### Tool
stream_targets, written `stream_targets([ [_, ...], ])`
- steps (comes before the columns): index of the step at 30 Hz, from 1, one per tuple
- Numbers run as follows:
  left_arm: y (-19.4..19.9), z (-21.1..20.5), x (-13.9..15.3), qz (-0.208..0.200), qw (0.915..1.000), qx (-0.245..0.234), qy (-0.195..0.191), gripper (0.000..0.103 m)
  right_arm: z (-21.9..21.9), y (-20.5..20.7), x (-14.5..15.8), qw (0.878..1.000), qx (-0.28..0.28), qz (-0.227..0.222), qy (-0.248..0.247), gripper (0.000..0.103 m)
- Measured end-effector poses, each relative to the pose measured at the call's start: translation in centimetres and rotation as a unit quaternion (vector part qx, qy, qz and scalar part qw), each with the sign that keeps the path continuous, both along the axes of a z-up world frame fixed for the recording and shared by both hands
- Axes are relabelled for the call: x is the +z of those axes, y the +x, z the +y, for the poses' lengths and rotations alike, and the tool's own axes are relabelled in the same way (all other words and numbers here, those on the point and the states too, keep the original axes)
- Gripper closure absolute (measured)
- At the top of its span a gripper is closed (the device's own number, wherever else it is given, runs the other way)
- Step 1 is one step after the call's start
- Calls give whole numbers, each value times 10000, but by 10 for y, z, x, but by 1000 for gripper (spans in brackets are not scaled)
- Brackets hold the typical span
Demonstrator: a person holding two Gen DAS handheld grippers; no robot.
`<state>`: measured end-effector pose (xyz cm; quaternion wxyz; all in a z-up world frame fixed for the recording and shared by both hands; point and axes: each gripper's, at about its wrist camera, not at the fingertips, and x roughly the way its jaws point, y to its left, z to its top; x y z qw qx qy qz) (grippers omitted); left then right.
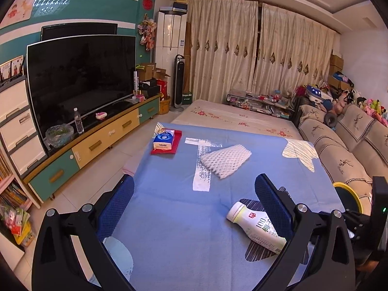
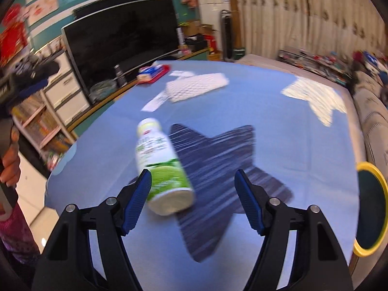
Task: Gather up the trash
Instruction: 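Grasp the coconut water bottle with the right tool and lift it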
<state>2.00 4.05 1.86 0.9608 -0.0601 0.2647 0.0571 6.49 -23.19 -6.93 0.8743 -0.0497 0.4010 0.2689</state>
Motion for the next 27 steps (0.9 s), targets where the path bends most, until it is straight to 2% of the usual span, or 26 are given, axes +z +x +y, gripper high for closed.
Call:
stream_targets([
  [4,2,3,-6,57,10000,-15,-4,5,25,1,-17,9995,241,144,-149,32],
  [10,7,2,-11,131,9999,-43,-72,5,40,3,-29,9989,344,267,-170,32],
  [12,8,2,-11,154,9998,-77,-93,5,41,3,-30,9989,380,241,-149,37],
  [13,9,0,-12,162,9998,-86,-86,5,43,4,-31,9988,385,239,-173,46],
  [15,8,-3,-11,168,9998,-103,-53,5,44,4,-32,9987,413,282,-114,47],
  [22,8,-7,-10,167,9997,-143,-55,5,32,-4,-14,9995,303,97,84,50],
  [27,8,-12,-9,188,9996,-198,-50,5,6,-12,5,9996,-19,-93,275,52],
])
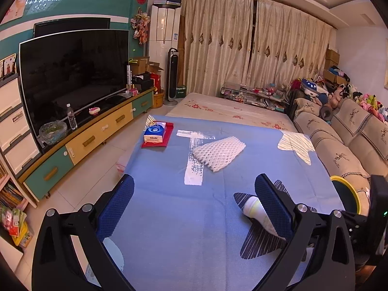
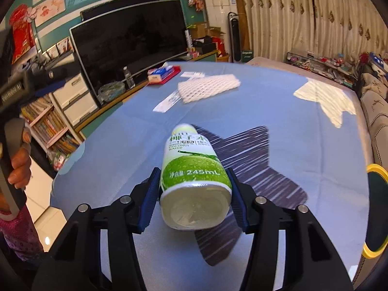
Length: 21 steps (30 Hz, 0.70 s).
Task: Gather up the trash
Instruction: 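Grasp the coconut water bottle with the right tool and lift it, then carry the coconut water bottle over the bin and open the right tool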
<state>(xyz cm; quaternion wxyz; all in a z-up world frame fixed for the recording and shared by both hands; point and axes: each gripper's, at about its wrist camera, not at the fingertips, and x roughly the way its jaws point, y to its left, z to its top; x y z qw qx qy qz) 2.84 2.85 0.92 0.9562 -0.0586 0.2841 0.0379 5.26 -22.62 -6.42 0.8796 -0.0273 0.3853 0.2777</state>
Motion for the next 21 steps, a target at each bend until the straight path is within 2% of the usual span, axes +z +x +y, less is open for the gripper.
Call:
stream_targets([
  [10,3,-19,-2,75,9998,-187,83,5,-71,-9,38,9951,-853,-351,360,54],
  [21,8,-45,-1,115,9987,-433,229,5,-133,-12,59,9838,-1598,-639,498,54],
])
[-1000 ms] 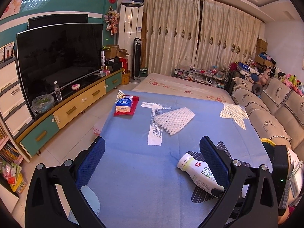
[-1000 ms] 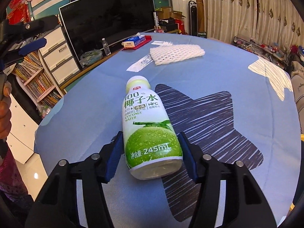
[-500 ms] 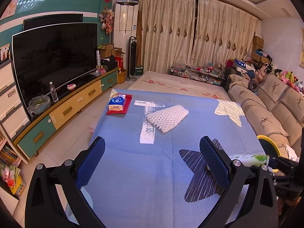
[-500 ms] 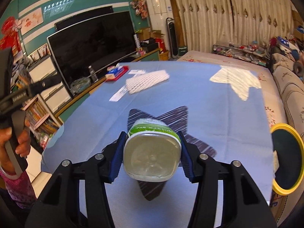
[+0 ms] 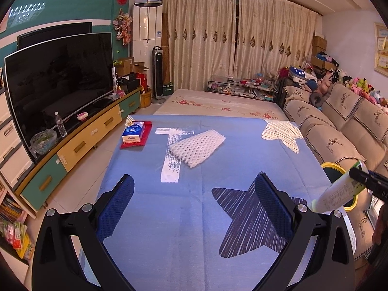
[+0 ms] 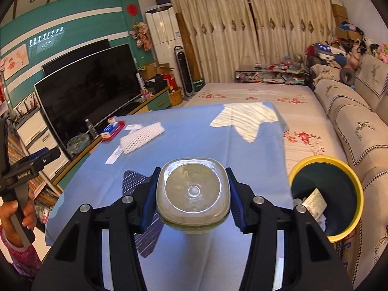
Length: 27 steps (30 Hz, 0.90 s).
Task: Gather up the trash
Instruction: 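Carry the coconut water bottle over the bin and open the right tool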
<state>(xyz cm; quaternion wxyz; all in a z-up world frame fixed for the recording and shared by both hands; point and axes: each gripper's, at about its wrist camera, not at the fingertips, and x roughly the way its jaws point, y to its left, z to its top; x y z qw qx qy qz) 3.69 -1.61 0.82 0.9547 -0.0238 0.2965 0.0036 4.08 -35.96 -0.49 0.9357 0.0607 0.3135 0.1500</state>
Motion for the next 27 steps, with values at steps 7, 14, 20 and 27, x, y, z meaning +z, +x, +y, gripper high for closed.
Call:
stream_targets([
  [7,5,-9,-3,68,9999,-83,52,5,-40,10,12,9985,-534,-115,46,54],
  [14,11,-14,-8,154,9997,-130,100,5,-98,37,5,9868,-1603,-30,-216,54],
  [20,16,-20,-10,198,9995,-173,153,5,-142,64,-29,9746,-2201,301,-276,54],
  [27,22,-27,-14,277,9992,-213,217,5,-176,89,-71,9628,-2580,720,-360,54],
])
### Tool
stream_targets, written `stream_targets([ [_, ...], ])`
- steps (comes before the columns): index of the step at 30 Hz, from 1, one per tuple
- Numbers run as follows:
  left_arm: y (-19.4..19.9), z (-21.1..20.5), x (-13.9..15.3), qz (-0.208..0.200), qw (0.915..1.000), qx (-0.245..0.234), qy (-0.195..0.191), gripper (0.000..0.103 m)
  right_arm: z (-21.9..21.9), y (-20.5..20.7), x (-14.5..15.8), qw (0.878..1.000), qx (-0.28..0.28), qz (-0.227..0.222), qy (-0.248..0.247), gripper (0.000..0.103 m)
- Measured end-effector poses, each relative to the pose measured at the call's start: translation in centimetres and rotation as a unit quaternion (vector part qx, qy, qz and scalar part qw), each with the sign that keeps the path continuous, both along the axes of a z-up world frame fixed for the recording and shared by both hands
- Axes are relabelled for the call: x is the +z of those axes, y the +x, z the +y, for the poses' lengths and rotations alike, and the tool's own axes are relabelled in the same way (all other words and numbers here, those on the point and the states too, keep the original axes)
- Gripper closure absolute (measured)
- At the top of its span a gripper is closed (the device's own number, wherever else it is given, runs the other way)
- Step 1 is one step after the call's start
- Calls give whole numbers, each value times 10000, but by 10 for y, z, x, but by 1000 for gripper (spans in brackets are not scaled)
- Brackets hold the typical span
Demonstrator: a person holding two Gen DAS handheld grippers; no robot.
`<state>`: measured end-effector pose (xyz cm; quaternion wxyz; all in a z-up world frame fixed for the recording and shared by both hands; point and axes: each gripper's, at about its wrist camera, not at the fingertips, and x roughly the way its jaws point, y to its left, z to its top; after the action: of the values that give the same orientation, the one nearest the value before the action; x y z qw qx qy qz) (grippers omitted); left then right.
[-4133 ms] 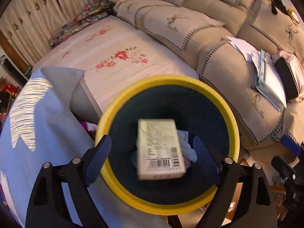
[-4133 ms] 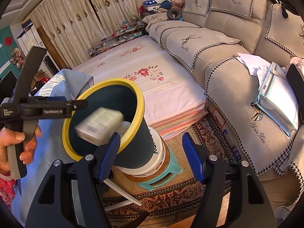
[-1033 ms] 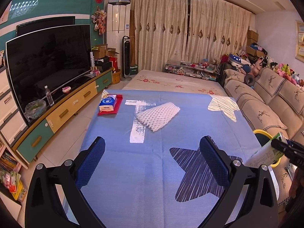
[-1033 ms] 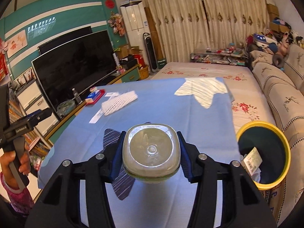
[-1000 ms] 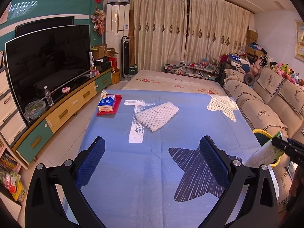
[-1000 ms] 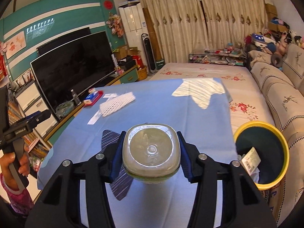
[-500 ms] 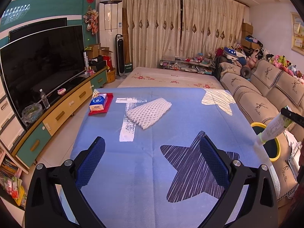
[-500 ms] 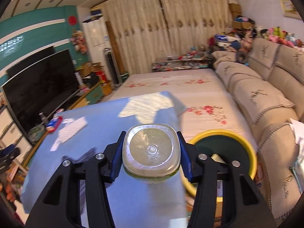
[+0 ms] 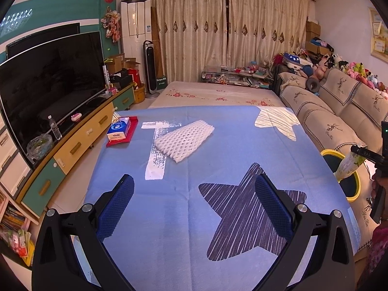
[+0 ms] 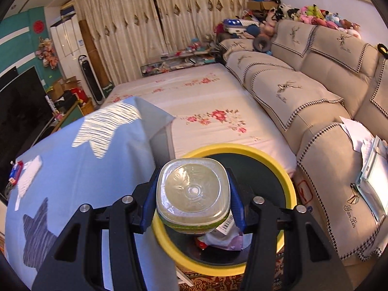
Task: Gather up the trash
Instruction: 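Carry the coconut water bottle over the bin and open the right tool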
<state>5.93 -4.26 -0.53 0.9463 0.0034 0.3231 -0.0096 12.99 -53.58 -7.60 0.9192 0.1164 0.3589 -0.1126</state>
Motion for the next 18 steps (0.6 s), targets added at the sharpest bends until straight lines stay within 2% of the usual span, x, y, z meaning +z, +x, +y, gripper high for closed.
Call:
stream_targets([
  [9,6,-10,-3,59,9999,-76,78,5,-20,17,-24,9990,-335,251,-131,53],
  [12,7,-12,-5,73,9999,-98,98,5,-18,16,-23,9990,-363,212,-181,42],
  [18,15,-15,-7,113,9996,-210,152,5,-9,12,-19,9993,-246,181,-206,42],
])
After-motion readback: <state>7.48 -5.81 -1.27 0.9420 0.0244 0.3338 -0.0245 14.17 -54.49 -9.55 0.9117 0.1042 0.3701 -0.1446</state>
